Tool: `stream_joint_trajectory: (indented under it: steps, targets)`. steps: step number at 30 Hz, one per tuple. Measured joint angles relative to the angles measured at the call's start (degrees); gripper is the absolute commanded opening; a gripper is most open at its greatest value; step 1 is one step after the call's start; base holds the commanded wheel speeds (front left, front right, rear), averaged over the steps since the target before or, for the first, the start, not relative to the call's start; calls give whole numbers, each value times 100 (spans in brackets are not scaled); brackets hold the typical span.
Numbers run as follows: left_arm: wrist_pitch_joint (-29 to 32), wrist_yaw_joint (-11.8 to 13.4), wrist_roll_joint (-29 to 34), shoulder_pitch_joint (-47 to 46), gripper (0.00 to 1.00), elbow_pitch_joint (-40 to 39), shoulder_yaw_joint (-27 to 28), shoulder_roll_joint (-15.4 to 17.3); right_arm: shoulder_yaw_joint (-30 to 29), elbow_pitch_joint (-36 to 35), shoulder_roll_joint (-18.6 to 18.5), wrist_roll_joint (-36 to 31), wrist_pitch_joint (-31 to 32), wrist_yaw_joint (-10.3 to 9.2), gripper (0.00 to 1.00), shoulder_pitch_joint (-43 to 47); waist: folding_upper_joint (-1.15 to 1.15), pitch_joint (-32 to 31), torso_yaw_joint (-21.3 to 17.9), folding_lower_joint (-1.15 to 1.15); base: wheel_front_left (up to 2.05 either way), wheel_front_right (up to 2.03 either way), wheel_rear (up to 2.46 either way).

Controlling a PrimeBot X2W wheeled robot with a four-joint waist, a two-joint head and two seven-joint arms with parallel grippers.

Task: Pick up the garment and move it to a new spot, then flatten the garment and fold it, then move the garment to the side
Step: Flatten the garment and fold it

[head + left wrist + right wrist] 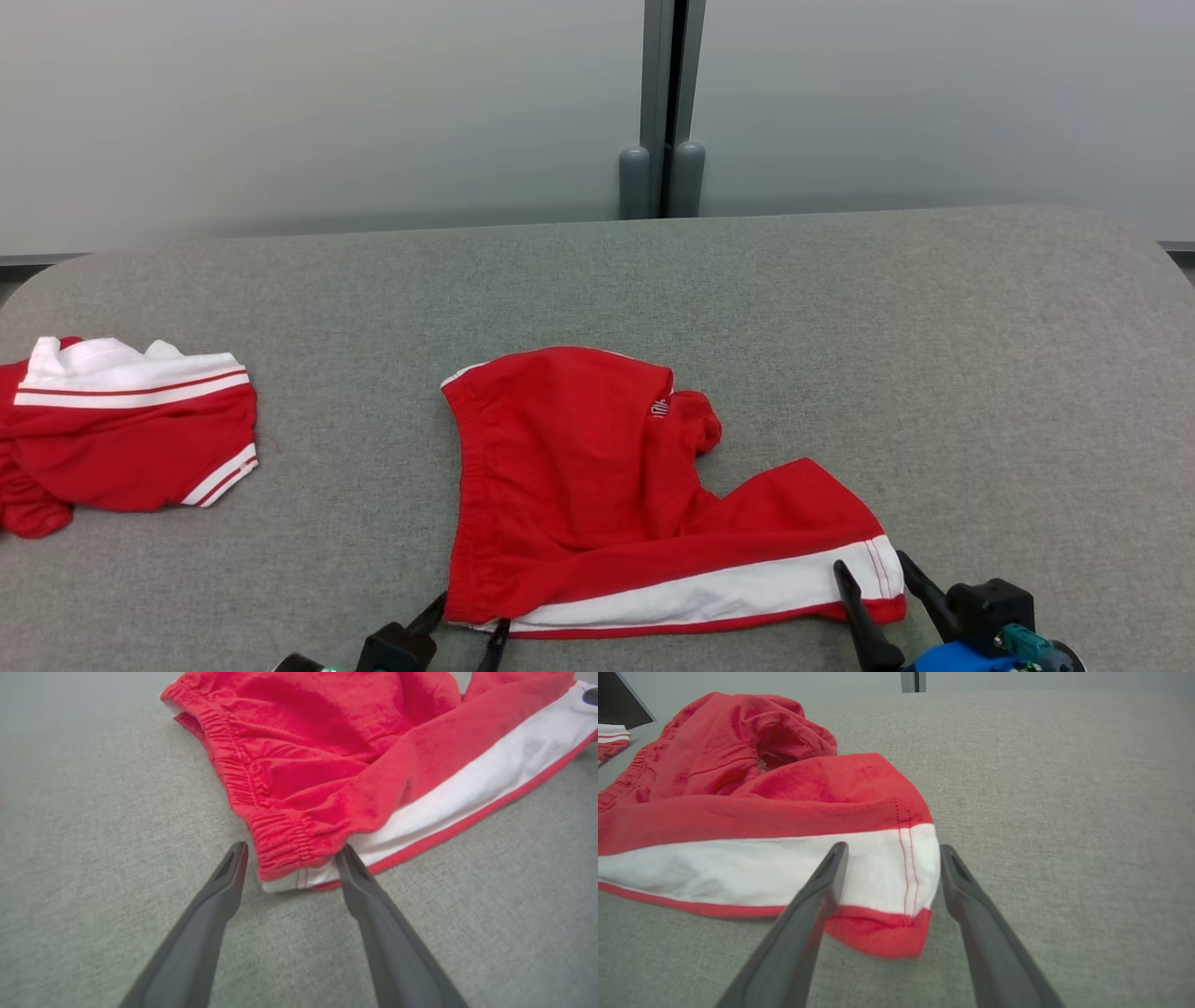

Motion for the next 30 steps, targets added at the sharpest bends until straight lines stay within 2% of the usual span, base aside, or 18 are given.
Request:
stream_joint_trajectory:
  steps: [2, 3, 4, 5, 11, 16, 20, 25, 30]
  targets:
    - [0, 0, -131, -19, 100, 107, -153, 1, 60, 60, -5, 178, 0, -1, 100, -31, 0, 2, -2, 0, 0, 0, 0]
    - [0, 0, -210, -63, 46, 183, -236, -1, 89, 127, -5, 257, 0, 0, 38, -36, 0, 3, -3, 0, 0, 0, 0]
    - [0, 0, -337, -97, 23, 226, -298, -3, 133, 160, -11, 287, 0, -1, 0, -41, 0, 2, -6, 0, 0, 0, 0]
    - [0, 0, -360, -130, 0, 232, -386, 13, 164, 140, -19, 321, 0, -1, 0, -51, 0, 5, -7, 0, 0, 0, 0]
    - [0, 0, -726, -219, 0, -97, -431, 33, 279, -134, -75, 524, 0, -1, 0, -112, 0, -7, 4, 0, 0, 0, 0]
    - [1, 0, -884, -257, 0, -902, -201, 104, 283, -743, -89, 693, 0, -1, 0, -145, 0, -21, 37, -1, 0, 0, 0]
    - [1, 0, -1023, -648, 0, -1412, -124, 259, 254, -1102, -167, 878, 0, -1, 0, -606, 0, 40, 58, 0, 0, 0, 0]
    - [1, 0, -1146, -1987, 0, -1510, -460, 602, 235, -1088, -301, 1123, 0, -1, 0, -1874, 0, 327, 17, 0, 0, 0, 0]
    - [1, 0, -1866, -3906, 0, -1105, -514, 698, 210, -474, -355, 1484, 1, -1, 0, -3749, 1, 866, -139, 1, 0, 0, 0]
